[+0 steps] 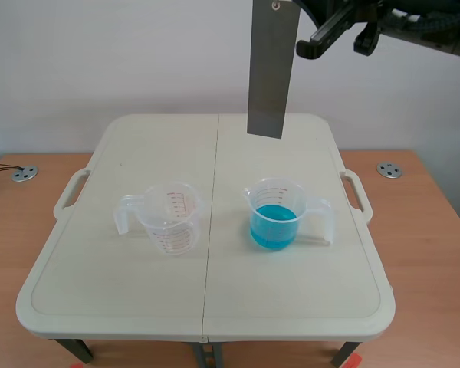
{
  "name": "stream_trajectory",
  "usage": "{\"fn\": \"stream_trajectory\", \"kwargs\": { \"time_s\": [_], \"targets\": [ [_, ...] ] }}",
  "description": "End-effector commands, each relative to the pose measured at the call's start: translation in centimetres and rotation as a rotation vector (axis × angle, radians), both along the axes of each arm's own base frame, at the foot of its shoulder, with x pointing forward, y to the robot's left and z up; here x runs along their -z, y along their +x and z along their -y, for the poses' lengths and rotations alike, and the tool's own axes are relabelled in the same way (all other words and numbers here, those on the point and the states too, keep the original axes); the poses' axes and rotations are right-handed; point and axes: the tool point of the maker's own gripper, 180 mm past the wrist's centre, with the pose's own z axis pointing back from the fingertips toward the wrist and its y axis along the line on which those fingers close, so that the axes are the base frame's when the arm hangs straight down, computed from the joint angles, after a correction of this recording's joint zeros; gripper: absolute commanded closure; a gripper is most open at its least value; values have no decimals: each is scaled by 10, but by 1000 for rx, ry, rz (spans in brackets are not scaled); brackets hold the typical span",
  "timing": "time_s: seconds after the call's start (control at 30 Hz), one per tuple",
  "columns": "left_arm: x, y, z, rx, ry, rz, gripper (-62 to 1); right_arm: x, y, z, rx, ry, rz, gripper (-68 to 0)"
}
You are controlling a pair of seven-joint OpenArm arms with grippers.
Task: Hold the metal plate by the orange handle, dip it into the blue solution, take it out and point at it, then put the plate back in the beaker on the left.
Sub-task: 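Put the plate into the left beaker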
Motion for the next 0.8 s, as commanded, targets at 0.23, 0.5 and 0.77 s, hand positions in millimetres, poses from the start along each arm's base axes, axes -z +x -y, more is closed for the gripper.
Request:
{"fn": "stream_trajectory", "kwargs": {
  "time_s": [0.23, 0.5, 0.77],
  "targets": [
    [12, 2, -9, -29, 0, -13, -25, -22, -3, -24, -47, 42, 38, -13],
    [16, -2, -13, -38, 5, -30, -25, -22, -10, -52, -111, 63, 15, -13],
    [18, -4, -15, -40, 17, -42, -25, -25, -14, -76, -140, 83, -4, -13]
  ]
}}
